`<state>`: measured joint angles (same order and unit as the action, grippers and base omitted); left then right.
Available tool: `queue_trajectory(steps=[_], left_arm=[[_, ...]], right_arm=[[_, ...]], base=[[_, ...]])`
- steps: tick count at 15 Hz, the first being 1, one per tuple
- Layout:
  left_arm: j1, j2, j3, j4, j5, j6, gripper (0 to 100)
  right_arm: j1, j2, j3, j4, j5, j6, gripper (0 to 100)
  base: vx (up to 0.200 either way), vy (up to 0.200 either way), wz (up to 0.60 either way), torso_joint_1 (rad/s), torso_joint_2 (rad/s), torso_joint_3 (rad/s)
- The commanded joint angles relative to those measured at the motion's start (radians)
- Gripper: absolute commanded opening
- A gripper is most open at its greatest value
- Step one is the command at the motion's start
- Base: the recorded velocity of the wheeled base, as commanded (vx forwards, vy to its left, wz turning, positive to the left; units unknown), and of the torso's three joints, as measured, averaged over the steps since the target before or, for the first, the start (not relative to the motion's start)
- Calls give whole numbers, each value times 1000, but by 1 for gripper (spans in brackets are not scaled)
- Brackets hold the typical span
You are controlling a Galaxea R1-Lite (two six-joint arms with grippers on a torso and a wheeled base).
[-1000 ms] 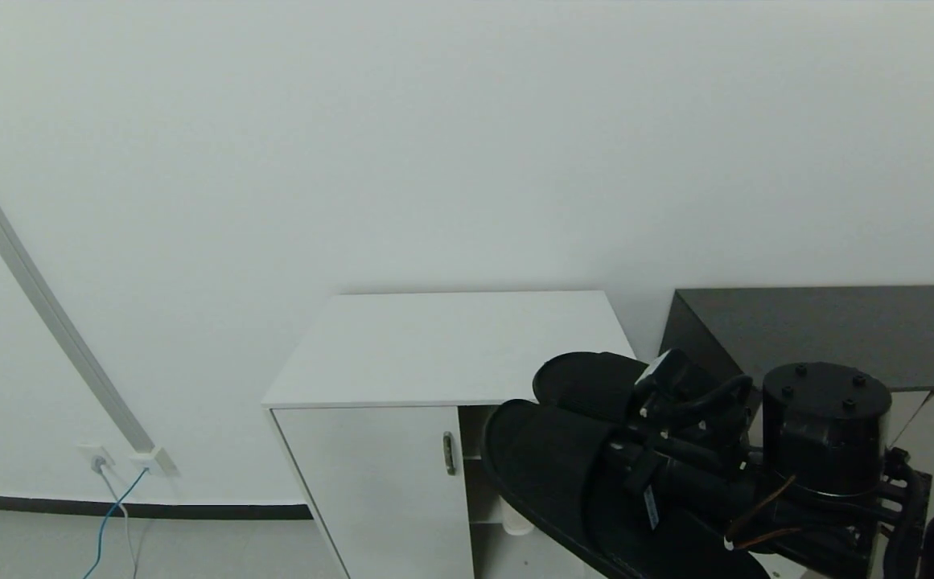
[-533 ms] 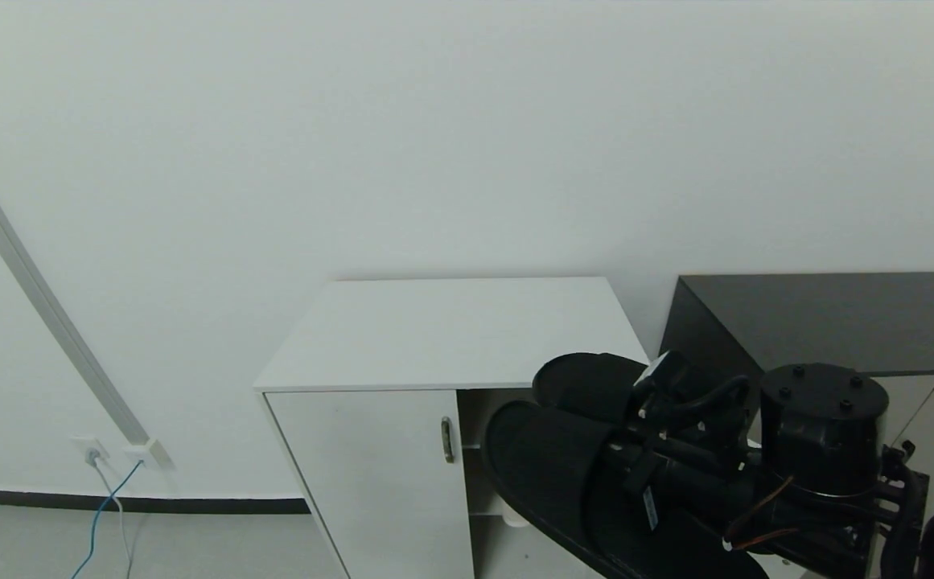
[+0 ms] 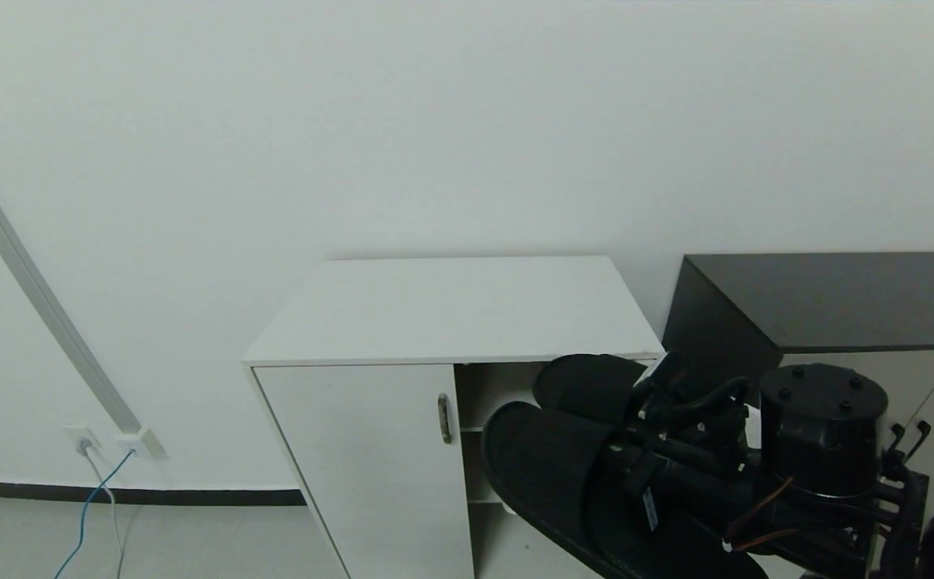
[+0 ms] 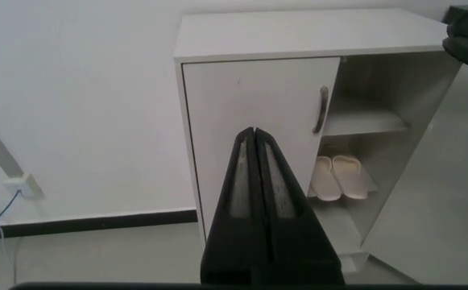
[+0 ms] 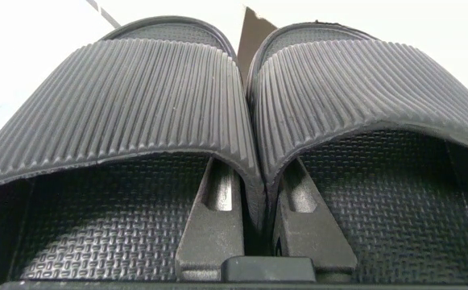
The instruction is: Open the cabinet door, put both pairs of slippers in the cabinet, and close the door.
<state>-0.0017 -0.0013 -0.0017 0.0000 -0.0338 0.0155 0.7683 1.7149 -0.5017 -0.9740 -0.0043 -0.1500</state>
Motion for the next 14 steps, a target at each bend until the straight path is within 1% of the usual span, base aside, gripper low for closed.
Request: queue_trajectory(steps=[1,10,14], left_arm=[[0,1,2,0,0,0,0],[0,1,0,0,0,0,0],[0,1,0,0,0,0,0]], right_arm=[[0,2,0,0,0,0,0],[0,12,12,-2,0,-3,0],[0,34,18,-38,-3,-2,0]], base=[[0,0,0,-217,515,305],[0,0,0,-218,533,320],[0,0,0,-177,501,325]])
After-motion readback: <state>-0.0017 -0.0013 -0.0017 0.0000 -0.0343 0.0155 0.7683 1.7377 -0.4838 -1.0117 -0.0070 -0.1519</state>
